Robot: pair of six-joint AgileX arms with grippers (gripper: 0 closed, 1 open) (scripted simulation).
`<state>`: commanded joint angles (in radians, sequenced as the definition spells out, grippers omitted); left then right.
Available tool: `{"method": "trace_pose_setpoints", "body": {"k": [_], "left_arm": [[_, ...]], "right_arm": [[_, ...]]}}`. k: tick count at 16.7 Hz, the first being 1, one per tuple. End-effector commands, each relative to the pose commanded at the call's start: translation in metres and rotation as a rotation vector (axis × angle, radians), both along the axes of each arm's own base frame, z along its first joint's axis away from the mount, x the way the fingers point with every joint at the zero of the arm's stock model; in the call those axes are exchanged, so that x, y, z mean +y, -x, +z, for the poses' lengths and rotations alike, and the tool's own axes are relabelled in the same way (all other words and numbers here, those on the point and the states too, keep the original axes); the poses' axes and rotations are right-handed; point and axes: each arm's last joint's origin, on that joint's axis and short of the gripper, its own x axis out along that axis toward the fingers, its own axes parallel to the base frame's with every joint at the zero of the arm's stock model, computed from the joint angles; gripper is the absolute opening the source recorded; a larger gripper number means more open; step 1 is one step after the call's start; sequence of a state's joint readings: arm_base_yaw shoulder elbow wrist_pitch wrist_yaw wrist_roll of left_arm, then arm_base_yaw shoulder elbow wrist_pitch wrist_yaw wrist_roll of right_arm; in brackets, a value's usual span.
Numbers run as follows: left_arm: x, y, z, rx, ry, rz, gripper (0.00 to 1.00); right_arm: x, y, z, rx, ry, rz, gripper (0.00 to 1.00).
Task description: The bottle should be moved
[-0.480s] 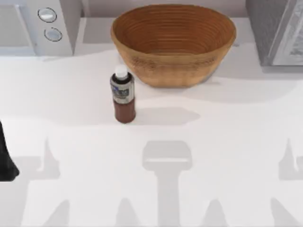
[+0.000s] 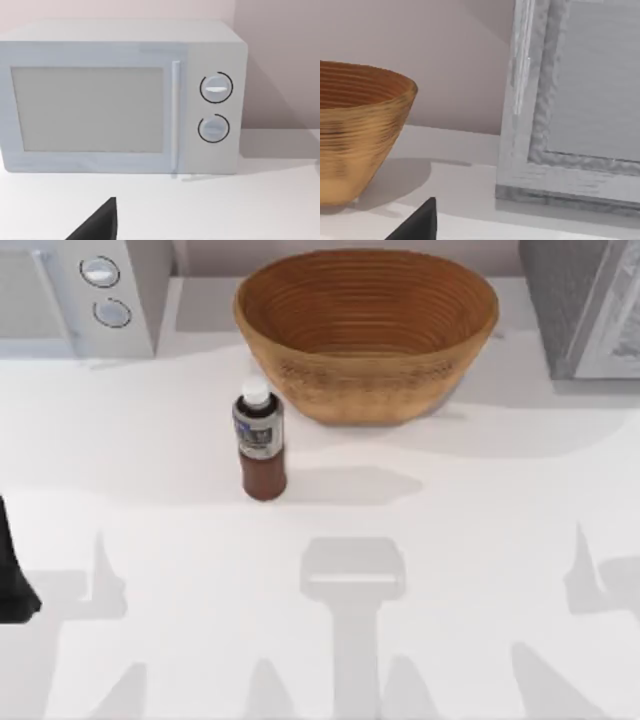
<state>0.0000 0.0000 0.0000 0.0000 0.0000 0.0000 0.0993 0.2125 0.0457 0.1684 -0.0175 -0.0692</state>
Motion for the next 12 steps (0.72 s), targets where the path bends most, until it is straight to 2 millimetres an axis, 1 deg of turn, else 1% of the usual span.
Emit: {"method": "trace_pose_setpoints", "body": {"k": [3, 6, 10, 12], "left_arm": [[0.0, 0.0, 0.0, 0.0, 0.0, 0.0, 1.0], [0.0, 0.0, 0.0, 0.0, 0.0, 0.0, 1.0], [0.0, 0.0, 0.0, 0.0, 0.0, 0.0, 1.0], [0.0, 0.0, 0.0, 0.0, 0.0, 0.0, 1.0]], "right_arm": [[0.016, -0.018, 0.014, 0.001, 0.041, 0.11, 1.0], [0.041, -0.048, 0.027, -0.01, 0.055, 0.231, 1.0], [0.09, -0.093, 0.044, -0.109, 0.007, 0.379, 1.0], [0.117, -0.111, 0.048, -0.178, -0.04, 0.44, 1.0]]}}
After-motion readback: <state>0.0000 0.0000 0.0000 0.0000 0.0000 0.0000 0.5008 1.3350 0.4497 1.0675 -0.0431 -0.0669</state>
